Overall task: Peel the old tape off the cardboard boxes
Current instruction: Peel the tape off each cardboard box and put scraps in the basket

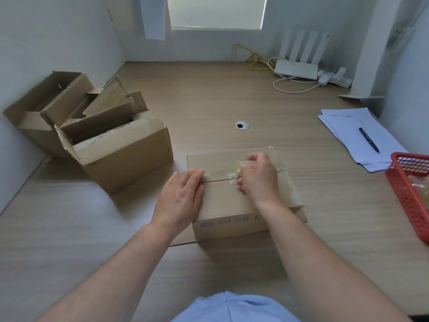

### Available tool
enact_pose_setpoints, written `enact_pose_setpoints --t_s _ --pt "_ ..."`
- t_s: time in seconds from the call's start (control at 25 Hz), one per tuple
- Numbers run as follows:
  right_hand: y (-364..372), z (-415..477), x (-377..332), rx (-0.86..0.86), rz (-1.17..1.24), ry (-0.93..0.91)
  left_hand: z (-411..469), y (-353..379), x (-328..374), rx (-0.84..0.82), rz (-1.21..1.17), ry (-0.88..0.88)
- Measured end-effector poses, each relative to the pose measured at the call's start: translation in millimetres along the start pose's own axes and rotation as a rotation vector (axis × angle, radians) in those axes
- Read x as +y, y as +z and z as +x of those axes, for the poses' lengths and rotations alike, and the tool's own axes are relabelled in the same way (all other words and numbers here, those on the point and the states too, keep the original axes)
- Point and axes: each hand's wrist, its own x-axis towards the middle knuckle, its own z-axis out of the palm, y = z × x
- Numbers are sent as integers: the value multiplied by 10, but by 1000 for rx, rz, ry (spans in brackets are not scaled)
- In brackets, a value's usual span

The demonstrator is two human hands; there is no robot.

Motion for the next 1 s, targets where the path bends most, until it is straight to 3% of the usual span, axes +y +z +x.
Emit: enact_pose_setpoints --t_s 0.04,0.12,0.28,0.48,0.72,1.0 --pt "-71 34 17 14 85 89 1 -4 -7 -10 17 12" --pt "-170 70 37 4 -35 97 21 -26 10 -60 71 34" --pt "-120 24 10 -54 -430 -59 61 -79 40 -214 214 46" --pt "73 -156 58 -22 -730 -283 82 -98 20 -238 278 105" --pt "-4 -105 64 18 -693 -329 140 -169 52 -269 257 117" --pt "-151 57 14 -55 -373 -54 379 -31 296 -437 234 170"
